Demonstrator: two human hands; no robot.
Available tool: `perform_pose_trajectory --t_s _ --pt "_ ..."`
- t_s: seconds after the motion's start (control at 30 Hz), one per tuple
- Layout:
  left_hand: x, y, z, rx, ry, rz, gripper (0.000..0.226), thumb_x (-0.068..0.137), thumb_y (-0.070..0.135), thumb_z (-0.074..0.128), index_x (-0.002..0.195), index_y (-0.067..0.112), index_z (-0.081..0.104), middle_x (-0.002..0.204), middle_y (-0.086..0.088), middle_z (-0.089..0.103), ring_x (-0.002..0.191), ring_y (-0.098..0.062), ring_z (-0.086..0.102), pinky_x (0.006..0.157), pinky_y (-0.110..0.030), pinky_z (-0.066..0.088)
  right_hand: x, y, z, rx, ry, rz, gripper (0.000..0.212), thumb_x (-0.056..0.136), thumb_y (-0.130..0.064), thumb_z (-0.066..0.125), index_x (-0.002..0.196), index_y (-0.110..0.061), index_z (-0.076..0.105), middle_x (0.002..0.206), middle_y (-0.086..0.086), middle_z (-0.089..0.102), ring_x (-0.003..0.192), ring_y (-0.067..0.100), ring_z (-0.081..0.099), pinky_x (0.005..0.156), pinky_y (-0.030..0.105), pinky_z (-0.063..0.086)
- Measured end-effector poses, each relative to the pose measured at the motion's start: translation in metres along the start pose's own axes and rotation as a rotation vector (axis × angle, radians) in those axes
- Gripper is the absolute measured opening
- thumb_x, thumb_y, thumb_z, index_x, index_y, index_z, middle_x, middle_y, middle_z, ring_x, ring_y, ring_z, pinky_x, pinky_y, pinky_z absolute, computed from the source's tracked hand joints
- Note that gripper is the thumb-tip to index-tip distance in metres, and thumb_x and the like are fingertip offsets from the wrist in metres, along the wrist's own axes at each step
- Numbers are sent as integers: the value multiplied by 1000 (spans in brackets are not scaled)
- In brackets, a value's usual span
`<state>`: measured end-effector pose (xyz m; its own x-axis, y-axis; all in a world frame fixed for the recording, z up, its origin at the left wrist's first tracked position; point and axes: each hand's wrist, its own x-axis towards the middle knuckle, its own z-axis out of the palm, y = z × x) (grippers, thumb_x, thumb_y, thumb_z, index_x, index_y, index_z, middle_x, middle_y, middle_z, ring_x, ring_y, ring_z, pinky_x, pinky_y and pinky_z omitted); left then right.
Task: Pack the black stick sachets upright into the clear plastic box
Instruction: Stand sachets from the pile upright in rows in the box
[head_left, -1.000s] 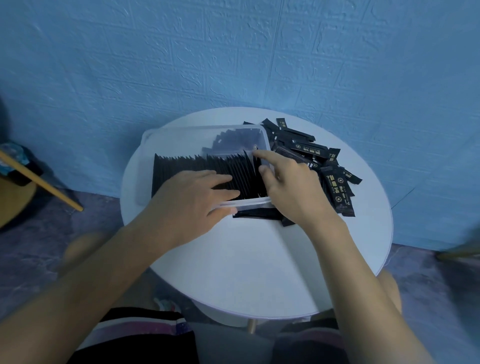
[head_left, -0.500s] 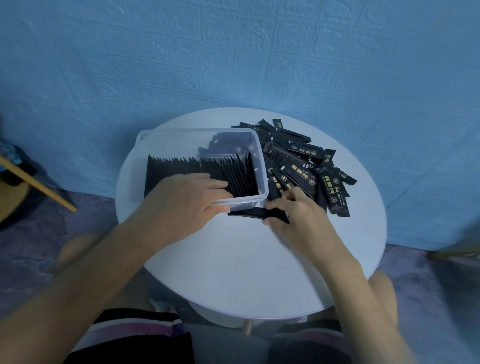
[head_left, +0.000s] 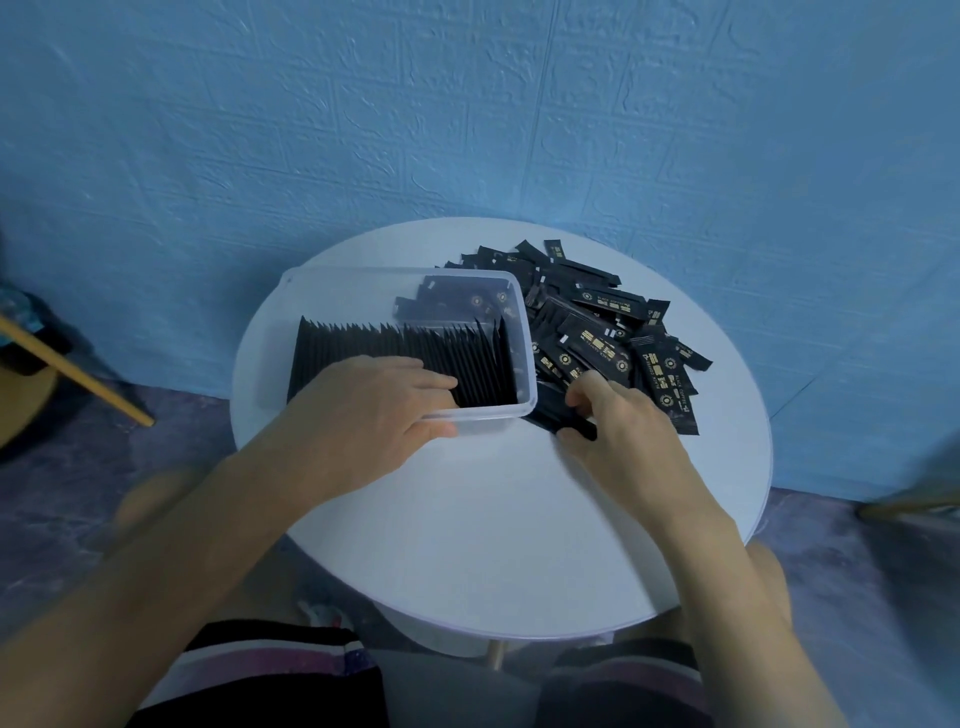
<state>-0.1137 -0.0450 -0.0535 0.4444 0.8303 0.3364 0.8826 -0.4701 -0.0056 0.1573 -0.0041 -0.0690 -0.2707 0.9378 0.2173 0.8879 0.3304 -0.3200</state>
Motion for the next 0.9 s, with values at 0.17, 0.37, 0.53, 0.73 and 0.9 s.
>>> perform_pose_trajectory --t_s 0.17,0.37,0.53,0.73,0.9 --pt "-3 3 -1 15 16 30 45 95 50 40 100 30 79 119 14 73 107 -18 72 83 -36 59 1 3 -2 -46 -11 3 29 85 -28 68 113 -22 66 101 -1 65 101 28 58 77 37 50" --pt "-5 13 -2 18 59 44 45 94 49 40 92 28 79 112 14 75 99 -15 73 76 -33 61 5 3 -4 -64 23 16 24 88 -30 64 110 -23 71 101 0 67 99 29 60 75 36 49" --pt "-6 18 -8 -35 -14 -34 50 95 54 32 97 29 77 116 18 73 105 -13 70 78 -37 61 7 1 -6 -127 102 -29 15 89 -21 60 96 -17 72 89 2 71 87 32 61 65 38 51" --pt "-2 21 -12 -63 -118 -71 62 94 60 19 103 29 72 114 17 71 107 -11 66 81 -40 58 2 4 -34 95 100 103 12 92 -22 62 97 -25 71 76 -4 69 76 27 61 65 32 38" --pt "4 33 -13 -68 -129 -82 59 94 57 21 101 29 72 108 15 72 103 -14 67 77 -41 59 7 -23 -60 482 177 105 5 89 -25 61 86 -24 66 68 -5 65 61 18 54 66 42 54"
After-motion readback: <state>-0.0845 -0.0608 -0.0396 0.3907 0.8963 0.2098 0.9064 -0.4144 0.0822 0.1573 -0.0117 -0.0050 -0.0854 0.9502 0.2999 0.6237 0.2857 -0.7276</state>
